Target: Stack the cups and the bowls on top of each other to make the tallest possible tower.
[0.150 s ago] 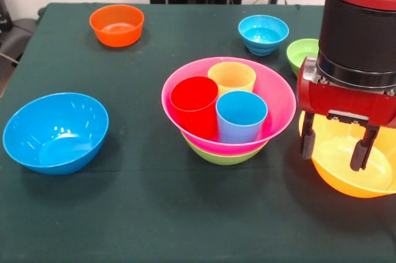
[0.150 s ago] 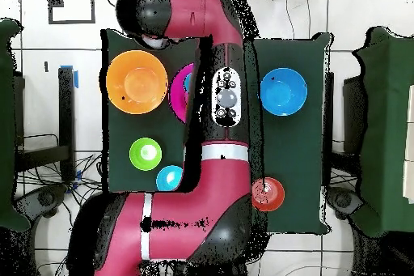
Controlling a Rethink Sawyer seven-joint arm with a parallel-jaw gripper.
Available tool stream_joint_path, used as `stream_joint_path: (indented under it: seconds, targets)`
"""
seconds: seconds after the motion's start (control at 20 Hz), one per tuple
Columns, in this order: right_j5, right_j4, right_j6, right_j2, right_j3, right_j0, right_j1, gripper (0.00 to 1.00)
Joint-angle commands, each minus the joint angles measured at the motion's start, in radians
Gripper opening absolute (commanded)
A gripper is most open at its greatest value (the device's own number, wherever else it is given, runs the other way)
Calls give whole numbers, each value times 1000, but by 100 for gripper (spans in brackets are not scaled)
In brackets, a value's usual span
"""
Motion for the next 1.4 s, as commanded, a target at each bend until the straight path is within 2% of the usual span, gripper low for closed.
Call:
stream_joint_path:
  seconds: [0.05,0.65,0.85,0.95,1.2,1.4]
  targets:
    - [-13,2,32,47,133,12,29,100]
    - [119,-29,-263,91,72,-5,63,100]
    - [124,-35,-298,95,101,-3,68,100]
    - [140,-47,-329,94,86,2,80,100]
    - [173,-67,-451,102,66,1,95,100]
    - [143,-80,-493,92,83,6,99,100]
